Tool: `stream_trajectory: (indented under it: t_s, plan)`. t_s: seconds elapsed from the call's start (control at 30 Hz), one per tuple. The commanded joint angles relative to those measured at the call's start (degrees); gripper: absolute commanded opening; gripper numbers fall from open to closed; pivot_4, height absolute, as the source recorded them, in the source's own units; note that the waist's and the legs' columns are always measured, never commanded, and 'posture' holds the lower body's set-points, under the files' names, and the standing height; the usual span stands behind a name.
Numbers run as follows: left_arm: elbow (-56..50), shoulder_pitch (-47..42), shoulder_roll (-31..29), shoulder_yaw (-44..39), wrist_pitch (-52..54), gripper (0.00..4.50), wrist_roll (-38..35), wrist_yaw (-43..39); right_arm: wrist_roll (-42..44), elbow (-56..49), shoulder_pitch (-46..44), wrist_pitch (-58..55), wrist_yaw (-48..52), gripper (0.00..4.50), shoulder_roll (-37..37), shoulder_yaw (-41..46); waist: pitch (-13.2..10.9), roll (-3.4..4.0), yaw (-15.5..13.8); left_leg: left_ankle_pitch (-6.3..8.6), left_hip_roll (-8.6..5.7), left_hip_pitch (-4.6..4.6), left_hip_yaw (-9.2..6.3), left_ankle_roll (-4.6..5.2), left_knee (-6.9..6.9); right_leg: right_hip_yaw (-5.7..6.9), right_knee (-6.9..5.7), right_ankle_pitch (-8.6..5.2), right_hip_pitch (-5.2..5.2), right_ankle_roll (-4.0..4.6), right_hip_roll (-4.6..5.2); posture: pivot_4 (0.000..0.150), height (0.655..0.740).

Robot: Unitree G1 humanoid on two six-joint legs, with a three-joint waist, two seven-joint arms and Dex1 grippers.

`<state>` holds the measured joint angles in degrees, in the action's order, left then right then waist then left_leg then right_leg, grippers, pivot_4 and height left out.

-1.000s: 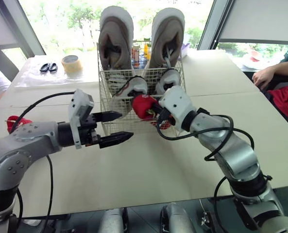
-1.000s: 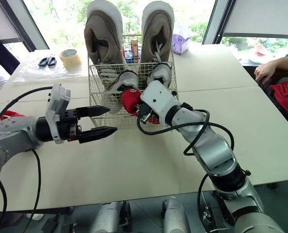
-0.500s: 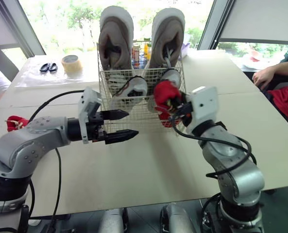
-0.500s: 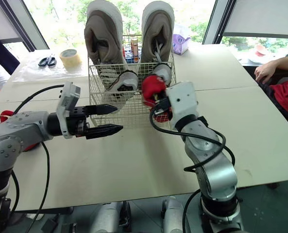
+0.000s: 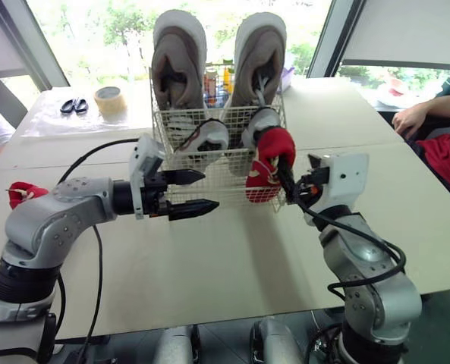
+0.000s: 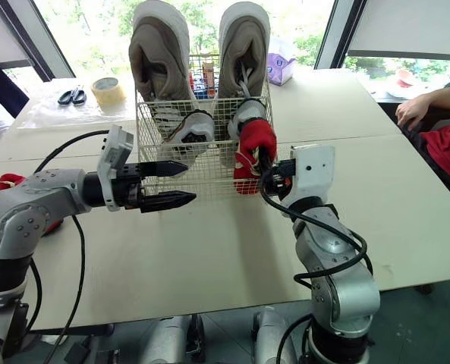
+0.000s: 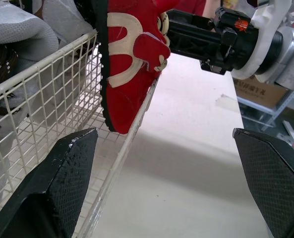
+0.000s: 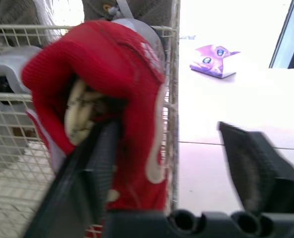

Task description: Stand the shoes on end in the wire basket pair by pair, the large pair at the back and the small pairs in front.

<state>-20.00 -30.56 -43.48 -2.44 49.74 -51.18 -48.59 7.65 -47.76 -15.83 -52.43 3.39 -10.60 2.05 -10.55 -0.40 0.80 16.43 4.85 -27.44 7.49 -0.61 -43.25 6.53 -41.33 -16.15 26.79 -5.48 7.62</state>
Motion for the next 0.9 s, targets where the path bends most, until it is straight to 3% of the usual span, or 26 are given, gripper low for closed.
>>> stream_trajectory:
  t_s: [0.03,0.2,0.37,0.5,0.6,0.67,0.8,0.9]
  plan:
    - [-0.39,-1.0,-0.22,-0.59,-0.81,4.5,0.97,-0.87,-2.01,-2.78,1.7,4.41,2.2,4.42,-4.39,-0.24,0.0,0.0,-0.04,0.0,0.0,0.0,0.0,0.0,0.0,0.0,0.0,0.0,0.0,0.0,0.0,0.15,0.6675]
    - [0.3,-1.4,-0.85,-1.47,-0.16,4.5,1.01,-2.12,0.65,-10.32,10.13,8.69,8.27,4.42,-10.45,1.12,0.0,0.0,-0.26,0.0,0.0,-0.01,-0.01,0.0,0.02,0.0,0.02,-0.01,0.0,-0.01,0.0,0.15,0.6675]
    - [2.91,-3.03,-0.14,-0.02,-0.68,4.5,2.34,-3.55,10.09,-12.24,12.56,11.54,14.35,4.42,-16.47,11.35,0.01,-0.03,-0.21,0.01,-0.01,0.03,-0.02,0.01,-0.01,0.0,0.05,-0.01,-0.05,-0.01,0.0,0.15,0.6675]
    - [4.32,-5.04,0.47,-3.55,3.4,4.5,-2.63,-3.07,39.48,-10.91,5.43,3.85,18.79,4.47,-24.02,23.08,-0.01,-0.04,-0.21,0.06,0.0,0.07,-0.06,0.12,-0.01,0.0,0.05,-0.01,-0.09,0.0,-0.01,0.15,0.6675]
    - [4.33,-5.6,0.59,-8.07,5.59,4.5,-5.68,0.41,76.92,3.27,0.43,-0.24,16.83,4.47,-41.15,31.69,-0.07,0.0,-0.12,0.18,0.0,0.06,-0.08,0.33,-0.03,-0.01,0.06,-0.01,-0.1,0.0,0.02,0.15,0.6675]
    - [4.03,-6.02,0.38,-11.07,6.69,4.5,-5.91,5.36,93.81,14.44,-0.13,-2.01,19.39,4.47,-49.86,37.07,-0.19,-0.15,-0.35,0.28,-0.01,0.06,-0.11,0.5,-0.04,0.0,0.08,-0.01,-0.12,0.01,0.07,0.15,0.6675]
    - [3.44,-6.53,-3.56,-18.14,12.43,4.5,-8.71,13.78,89.74,24.35,-4.51,-2.59,29.22,4.47,-56.34,38.48,-0.24,-0.4,-0.32,0.3,-0.01,0.07,-0.13,0.55,-0.06,0.06,0.18,0.01,-0.23,-0.01,0.03,0.15,0.6675]
    - [9.09,-9.91,-10.84,-24.32,20.39,4.5,-6.83,23.3,81.74,27.18,-16.14,-1.5,42.22,4.47,-58.87,24.72,-0.24,-0.38,0.52,0.29,0.02,0.14,-0.07,0.53,0.0,0.0,0.15,0.02,-0.17,0.0,0.02,0.15,0.6675]
